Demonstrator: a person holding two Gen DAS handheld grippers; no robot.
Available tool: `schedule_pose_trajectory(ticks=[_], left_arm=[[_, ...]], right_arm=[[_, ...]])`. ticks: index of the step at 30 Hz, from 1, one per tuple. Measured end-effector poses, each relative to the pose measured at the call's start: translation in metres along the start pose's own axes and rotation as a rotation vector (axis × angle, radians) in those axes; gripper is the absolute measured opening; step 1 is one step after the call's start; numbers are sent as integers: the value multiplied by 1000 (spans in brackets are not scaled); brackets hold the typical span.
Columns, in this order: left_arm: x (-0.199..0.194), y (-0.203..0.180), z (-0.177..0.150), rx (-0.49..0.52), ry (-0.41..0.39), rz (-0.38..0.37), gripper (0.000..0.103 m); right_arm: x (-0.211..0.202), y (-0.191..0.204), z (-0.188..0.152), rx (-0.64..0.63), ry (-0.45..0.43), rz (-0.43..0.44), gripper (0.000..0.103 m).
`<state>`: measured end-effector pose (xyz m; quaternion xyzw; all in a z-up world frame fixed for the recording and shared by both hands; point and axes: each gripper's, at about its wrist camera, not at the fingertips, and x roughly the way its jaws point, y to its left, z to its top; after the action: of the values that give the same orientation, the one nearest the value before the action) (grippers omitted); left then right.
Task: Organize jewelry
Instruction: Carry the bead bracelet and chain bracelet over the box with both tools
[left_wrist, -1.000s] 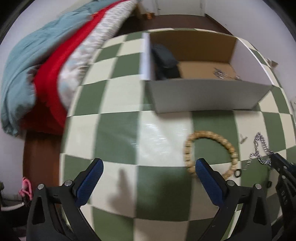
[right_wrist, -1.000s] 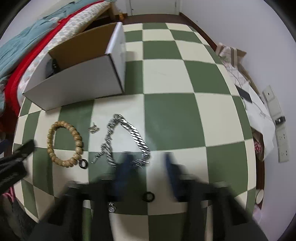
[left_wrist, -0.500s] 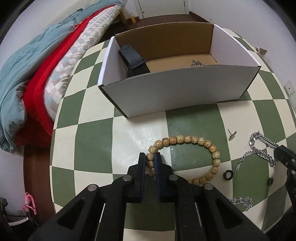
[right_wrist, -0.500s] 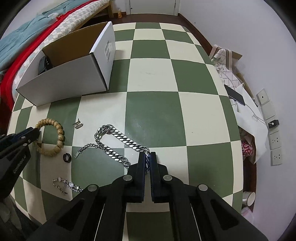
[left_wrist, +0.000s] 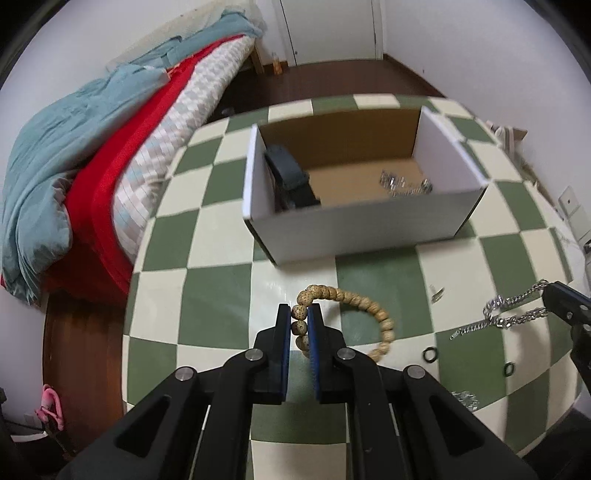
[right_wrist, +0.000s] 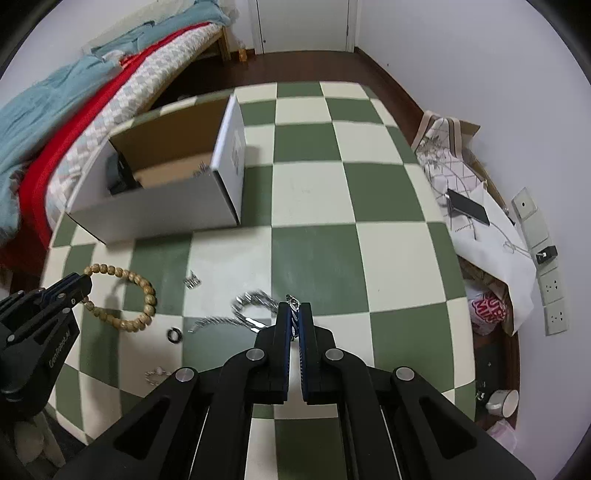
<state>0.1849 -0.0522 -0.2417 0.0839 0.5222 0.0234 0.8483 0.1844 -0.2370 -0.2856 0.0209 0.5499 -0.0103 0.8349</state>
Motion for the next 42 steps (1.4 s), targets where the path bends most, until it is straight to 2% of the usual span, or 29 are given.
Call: schedule_pose_trajectory(ticks=[18, 26, 30, 34, 42], left_arm=[[-71, 24, 60, -46, -190, -23, 6], [-79, 34, 88, -63, -223, -36, 6], [-72, 39, 109, -67, -197, -85, 6], [-50, 40, 135, -65, -135, -155, 6], [8, 35, 168, -33, 3, -212, 6]], right_arm=[[-81, 16, 51, -19, -168, 54, 4], [-102, 33, 86, -44, -228, 83, 4], [-100, 37, 106, -41, -230, 106, 4], [-86, 40, 126, -38, -208, 138, 4], [-31, 48, 164, -21, -100, 223, 4]])
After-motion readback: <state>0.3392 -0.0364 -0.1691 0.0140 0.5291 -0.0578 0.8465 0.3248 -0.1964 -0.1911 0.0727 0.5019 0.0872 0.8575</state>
